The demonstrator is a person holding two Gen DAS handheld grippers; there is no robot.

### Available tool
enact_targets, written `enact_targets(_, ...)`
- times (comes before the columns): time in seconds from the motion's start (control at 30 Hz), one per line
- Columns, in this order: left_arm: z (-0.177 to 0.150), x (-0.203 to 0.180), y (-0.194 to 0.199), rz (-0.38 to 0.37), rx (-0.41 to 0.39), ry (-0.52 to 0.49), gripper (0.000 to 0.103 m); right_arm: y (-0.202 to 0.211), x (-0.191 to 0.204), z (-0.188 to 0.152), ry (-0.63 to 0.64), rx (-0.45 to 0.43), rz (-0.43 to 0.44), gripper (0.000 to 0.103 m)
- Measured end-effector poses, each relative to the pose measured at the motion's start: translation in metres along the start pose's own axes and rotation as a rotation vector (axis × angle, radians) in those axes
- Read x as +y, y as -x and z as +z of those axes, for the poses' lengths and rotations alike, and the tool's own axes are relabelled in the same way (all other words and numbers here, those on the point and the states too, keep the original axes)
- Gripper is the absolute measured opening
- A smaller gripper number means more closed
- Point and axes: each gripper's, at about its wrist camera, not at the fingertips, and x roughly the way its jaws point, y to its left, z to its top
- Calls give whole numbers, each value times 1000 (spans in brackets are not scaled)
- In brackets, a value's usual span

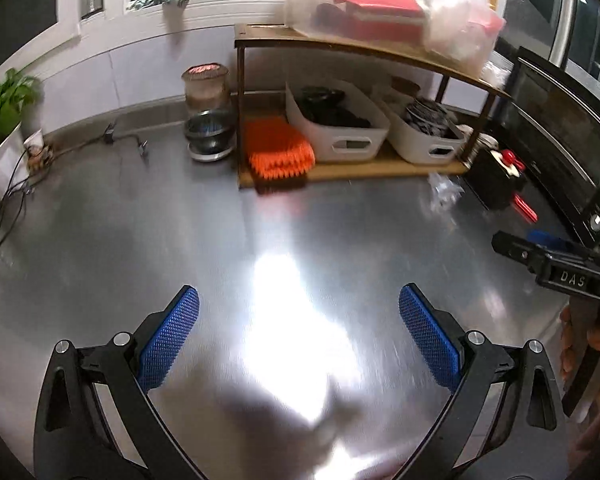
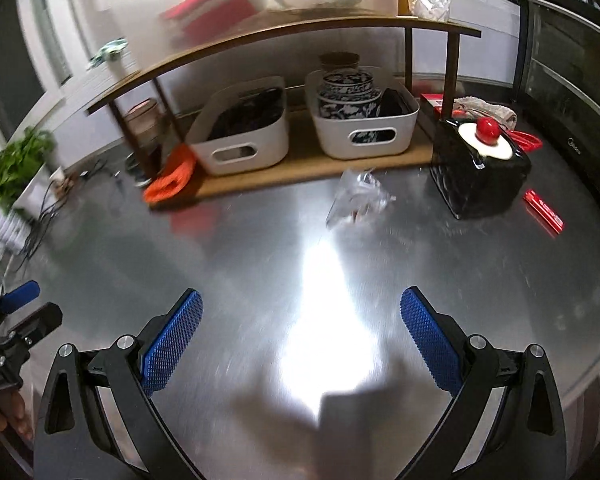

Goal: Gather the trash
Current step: 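Move both tools back toward the shelf and counter, then grasp the orange foam net with the left tool while the right tool grasps the small clear bag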

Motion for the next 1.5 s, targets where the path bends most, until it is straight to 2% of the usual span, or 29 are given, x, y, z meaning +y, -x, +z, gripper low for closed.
enact_targets(0.1, 21, 1, -18, -8, -12, -4, 88, -20, -7, 17, -9, -2, -22, 99)
enact_targets(0.17, 38, 2, -34, -15, -12, -4, 77, -34, -11, 26, -8, -2, -40, 99)
enact_targets(0.23, 52, 6, -50, -20, -11, 3, 73, -49, -15, 34, -11, 6, -45, 97)
enact_targets(0.4, 81, 6, -87, -12, -28, -20, 68, -75, -23, 48, -32, 10, -44, 85)
enact_targets(0.73, 105, -2, -156, 39, -9, -70, 63, -116, -31, 60, -33, 37, -55, 80)
enact_targets(0.83, 109, -4, -175, 51, 9, -76, 58, -127, -32, 63, -40, 57, -52, 73)
enact_targets(0.9, 110, -3, -186, 50, 27, -71, 50, -132, -31, 64, -35, 65, -56, 63)
enact_targets(0.93, 110, -2, -191, 50, 38, -69, 42, -136, -31, 64, -31, 72, -55, 59)
enact_targets(0.97, 110, -2, -195, 48, 47, -69, 34, -138, -30, 66, -29, 77, -58, 51)
enact_targets(1.1, 110, -2, -199, 50, 48, -80, 20, -140, -30, 67, -19, 78, -61, 45)
enact_targets(1.13, 110, -1, -198, 45, 48, -75, 12, -141, -30, 67, -20, 79, -60, 44)
enact_targets(1.17, 110, 0, -197, 41, 49, -71, 10, -141, -31, 67, -22, 78, -57, 42)
enact_targets(1.37, 99, -1, -187, 29, 65, -83, 8, -139, -38, 64, -26, 76, -45, 37)
enact_targets(1.5, 84, -3, -169, 23, 62, -90, 8, -131, -33, 52, -13, 88, -6, 36)
